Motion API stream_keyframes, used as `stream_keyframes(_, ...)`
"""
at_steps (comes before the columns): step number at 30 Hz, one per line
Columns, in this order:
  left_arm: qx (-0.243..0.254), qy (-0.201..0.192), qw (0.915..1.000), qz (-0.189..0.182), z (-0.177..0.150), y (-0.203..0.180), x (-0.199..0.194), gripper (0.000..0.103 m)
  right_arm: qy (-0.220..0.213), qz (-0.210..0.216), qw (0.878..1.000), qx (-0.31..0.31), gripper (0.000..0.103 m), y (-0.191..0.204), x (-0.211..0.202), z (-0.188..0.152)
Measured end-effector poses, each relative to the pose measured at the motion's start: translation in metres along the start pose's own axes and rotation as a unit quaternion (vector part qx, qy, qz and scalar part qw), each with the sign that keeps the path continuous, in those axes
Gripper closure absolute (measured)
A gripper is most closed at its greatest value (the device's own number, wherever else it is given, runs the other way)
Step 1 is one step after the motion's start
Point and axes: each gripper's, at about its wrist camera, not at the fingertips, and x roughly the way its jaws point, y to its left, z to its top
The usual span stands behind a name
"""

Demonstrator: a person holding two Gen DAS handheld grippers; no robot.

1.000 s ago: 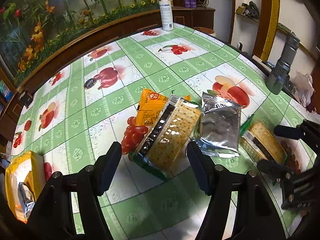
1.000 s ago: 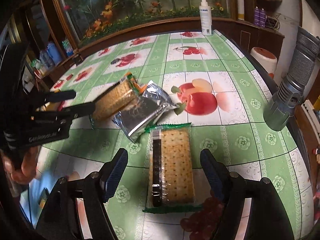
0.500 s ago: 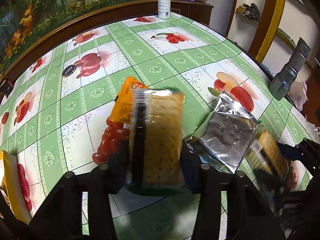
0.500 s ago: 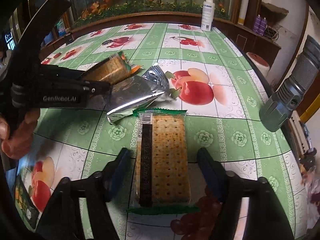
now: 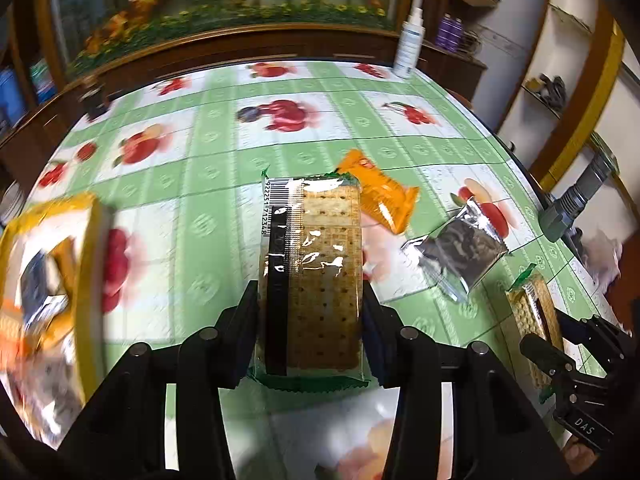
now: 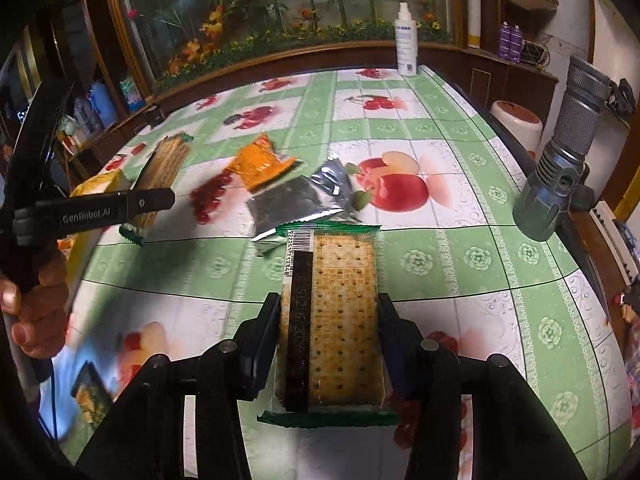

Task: Organize snacks
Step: 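Grasp a green-edged cracker pack with the left gripper while the right gripper grasps another, then carry both green-edged cracker packs over the white tray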

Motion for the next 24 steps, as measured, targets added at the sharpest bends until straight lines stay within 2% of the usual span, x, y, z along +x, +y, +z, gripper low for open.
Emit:
stream_keyframes(8,-0.061,-0.021,0.9943,0.085,-0.038,0.047,-0.04,0.059,-0.009,0.055,0.998,-0.026,0.055,0.054,-0.009,0.002)
stream_keyframes(14,-0.102,-0.039,0.9828,0.149,-0.061,0.08,-0.067,0.059,-0.009,0.105,0.993,-0.048,0.055,0.1,-0.007,0.007)
stream_keyframes(24,-0.136,-0.067,0.9685,0.197,-0.084,0.116,-0.097,0.059,-0.012,0.175,0.981,-0.081,0.055,0.171,-0.007,0.019)
